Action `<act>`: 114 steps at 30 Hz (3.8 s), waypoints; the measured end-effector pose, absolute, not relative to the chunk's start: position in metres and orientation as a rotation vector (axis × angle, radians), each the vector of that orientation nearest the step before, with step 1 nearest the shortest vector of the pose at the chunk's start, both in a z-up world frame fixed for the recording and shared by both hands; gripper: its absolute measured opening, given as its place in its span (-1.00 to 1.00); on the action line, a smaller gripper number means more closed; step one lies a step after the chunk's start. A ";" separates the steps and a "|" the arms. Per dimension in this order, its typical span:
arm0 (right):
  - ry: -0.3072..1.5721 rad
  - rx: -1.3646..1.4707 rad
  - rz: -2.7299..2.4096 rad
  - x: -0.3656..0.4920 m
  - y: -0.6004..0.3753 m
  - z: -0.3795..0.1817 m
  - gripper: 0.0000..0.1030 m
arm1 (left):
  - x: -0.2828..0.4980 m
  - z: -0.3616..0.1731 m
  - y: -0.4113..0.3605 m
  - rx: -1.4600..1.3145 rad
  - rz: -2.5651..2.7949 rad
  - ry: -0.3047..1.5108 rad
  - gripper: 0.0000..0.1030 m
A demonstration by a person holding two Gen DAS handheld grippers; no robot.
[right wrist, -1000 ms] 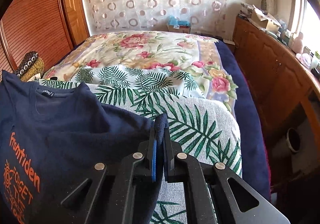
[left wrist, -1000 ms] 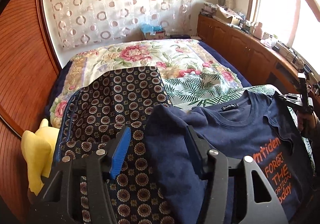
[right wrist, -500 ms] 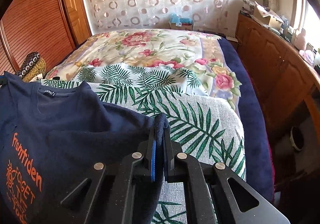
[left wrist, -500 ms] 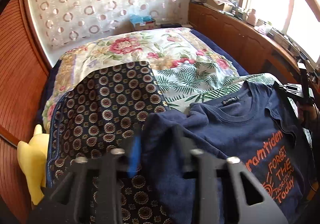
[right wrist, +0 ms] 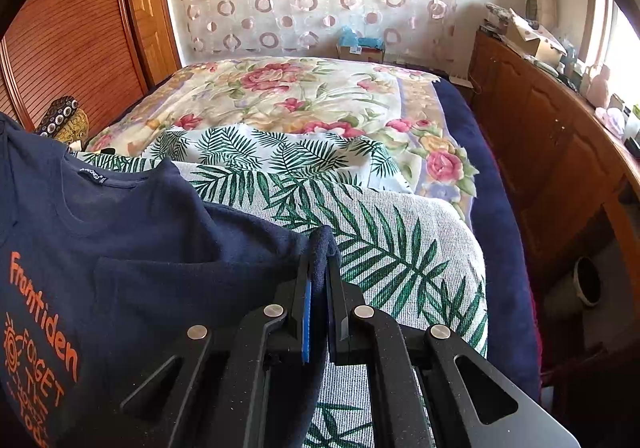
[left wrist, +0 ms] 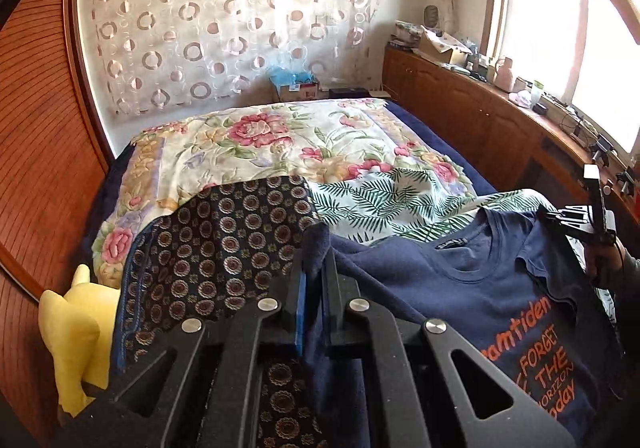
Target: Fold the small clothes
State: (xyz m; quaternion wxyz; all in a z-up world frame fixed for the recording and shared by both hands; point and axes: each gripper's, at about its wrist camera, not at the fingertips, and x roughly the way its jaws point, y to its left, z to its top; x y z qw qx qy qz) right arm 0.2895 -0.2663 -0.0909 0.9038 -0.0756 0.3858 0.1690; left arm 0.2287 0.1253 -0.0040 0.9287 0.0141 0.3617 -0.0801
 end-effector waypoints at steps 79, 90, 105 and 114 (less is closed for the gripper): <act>0.675 -0.115 0.487 -0.054 -0.375 -0.040 -0.92 | -0.062 -0.018 0.124 -0.047 -0.206 0.655 -0.83; 0.730 -0.157 0.489 -0.043 -0.370 -0.027 -0.82 | -0.044 -0.009 0.129 -0.017 -0.171 0.672 0.38; 0.746 -0.159 0.416 -0.005 -0.362 -0.049 -0.11 | 0.005 -0.033 0.128 -0.031 -0.140 0.708 0.47; 0.818 -0.155 0.424 0.027 -0.349 -0.075 0.06 | 0.029 -0.061 0.126 -0.044 -0.140 0.779 0.47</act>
